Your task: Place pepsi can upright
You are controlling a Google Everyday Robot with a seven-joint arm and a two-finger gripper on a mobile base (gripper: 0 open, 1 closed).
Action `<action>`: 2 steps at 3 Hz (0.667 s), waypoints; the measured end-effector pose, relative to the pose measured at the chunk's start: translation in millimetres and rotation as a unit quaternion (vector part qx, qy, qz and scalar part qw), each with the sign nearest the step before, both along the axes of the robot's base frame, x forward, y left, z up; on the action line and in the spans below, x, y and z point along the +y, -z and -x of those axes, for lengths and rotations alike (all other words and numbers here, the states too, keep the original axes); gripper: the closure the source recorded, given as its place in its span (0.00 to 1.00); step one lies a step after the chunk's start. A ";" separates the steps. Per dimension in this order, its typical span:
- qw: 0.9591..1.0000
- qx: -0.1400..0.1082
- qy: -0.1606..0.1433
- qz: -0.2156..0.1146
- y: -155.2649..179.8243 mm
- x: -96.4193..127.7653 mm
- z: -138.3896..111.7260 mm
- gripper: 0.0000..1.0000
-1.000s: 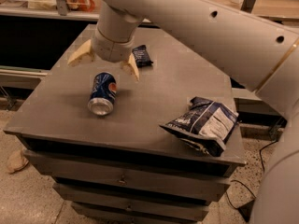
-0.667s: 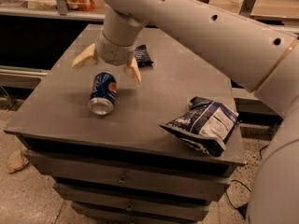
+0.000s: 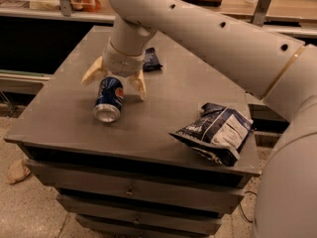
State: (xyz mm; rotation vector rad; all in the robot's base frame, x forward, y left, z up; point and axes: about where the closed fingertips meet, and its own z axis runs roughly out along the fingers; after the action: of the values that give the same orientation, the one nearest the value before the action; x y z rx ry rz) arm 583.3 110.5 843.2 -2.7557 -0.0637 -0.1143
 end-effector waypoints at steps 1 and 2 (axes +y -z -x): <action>1.000 0.012 -0.011 0.001 4.0 4.6 3.1 0.41; 1.000 0.012 -0.012 0.002 -0.7 4.6 3.1 0.64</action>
Offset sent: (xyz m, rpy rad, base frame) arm -0.0111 0.0101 -0.0134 -0.0543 0.0738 0.0714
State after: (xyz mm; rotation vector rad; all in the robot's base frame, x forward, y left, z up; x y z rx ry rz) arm 580.2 115.1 844.0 -2.7579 -0.0892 -0.0748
